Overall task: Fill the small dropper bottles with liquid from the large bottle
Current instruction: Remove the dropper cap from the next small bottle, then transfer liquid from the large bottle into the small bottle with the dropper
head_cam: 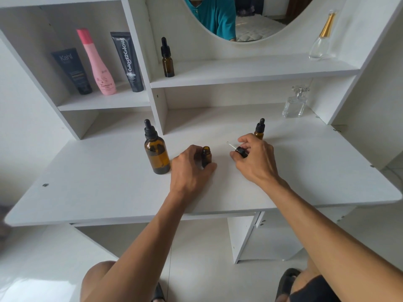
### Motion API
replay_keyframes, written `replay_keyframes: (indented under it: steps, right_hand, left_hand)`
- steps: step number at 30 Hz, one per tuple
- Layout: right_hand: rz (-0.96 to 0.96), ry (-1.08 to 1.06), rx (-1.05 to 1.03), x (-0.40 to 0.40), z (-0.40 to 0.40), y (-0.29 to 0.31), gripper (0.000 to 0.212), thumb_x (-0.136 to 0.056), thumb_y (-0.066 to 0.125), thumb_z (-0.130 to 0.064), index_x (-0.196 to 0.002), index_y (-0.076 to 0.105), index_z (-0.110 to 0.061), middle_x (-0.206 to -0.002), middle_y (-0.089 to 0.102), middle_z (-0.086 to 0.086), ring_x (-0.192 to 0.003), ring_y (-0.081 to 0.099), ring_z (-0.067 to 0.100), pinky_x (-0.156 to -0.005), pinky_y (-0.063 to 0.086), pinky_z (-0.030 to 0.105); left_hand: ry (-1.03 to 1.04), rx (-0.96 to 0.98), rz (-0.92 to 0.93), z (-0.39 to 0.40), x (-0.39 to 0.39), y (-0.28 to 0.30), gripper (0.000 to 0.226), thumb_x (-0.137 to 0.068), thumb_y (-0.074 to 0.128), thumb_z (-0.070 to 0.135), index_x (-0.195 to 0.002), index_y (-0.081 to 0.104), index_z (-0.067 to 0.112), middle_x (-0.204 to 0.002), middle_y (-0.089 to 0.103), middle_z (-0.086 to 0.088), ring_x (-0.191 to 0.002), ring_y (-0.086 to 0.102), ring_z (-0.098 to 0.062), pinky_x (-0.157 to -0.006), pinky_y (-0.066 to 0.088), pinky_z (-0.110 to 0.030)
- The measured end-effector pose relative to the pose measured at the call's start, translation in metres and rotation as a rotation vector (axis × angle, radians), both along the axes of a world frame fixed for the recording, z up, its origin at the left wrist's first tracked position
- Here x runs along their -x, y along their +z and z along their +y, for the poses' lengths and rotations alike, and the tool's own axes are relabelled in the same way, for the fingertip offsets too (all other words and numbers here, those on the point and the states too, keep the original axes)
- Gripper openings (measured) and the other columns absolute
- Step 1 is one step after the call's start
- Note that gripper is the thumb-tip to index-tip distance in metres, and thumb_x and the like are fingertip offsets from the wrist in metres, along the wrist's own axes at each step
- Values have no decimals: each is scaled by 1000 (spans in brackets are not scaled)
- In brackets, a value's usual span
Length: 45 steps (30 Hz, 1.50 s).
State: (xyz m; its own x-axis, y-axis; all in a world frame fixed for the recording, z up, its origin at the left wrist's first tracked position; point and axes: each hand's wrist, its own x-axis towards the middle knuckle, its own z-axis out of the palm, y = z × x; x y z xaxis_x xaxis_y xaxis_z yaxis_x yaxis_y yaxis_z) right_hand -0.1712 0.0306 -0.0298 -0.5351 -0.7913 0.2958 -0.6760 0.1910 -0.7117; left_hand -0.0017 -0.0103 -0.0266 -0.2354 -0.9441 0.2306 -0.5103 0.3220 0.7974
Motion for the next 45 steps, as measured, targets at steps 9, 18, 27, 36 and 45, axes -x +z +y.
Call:
replay_keyframes:
  steps: [9,18,27,36,45]
  right_hand:
    - [-40,15,-42,0,7,0,59,-76,84,-31,-127,59,-16,-111,66,8,-103,64,29,-93,54,43]
    - [-19,56,-52,-6,19,11,76,-75,86,-35,-138,48,-16,-129,59,7,-115,57,25,-98,45,31]
    - [108,139,235,-46,14,49,46,-84,76,-27,-124,60,-13,-120,64,6,-95,55,12,-84,36,15]
    - [63,430,139,-116,-29,94,41,-87,75,-35,-123,66,-17,-115,72,1,-97,66,10,-81,48,10]
    - [-33,445,78,-138,-54,93,25,-79,83,-34,-90,71,-15,-84,72,-2,-80,68,15,-75,56,28]
  left_hand:
    - [4,-16,-32,3,-6,3,56,-74,85,32,-124,65,15,-113,69,4,-102,62,-13,-85,46,-22]
    - [39,35,11,29,-30,2,51,-75,88,35,-111,55,19,-108,61,6,-101,56,-12,-80,43,-18]
    - [444,315,236,25,-72,12,37,-86,77,30,-104,47,17,-99,50,0,-90,50,-18,-80,44,-30]
    - [193,47,238,-5,-75,10,61,-88,77,40,-138,47,22,-125,64,6,-113,63,-13,-100,53,-42]
    - [189,15,278,-7,-67,12,43,-97,68,24,-135,51,17,-111,68,3,-101,68,-21,-90,56,-38]
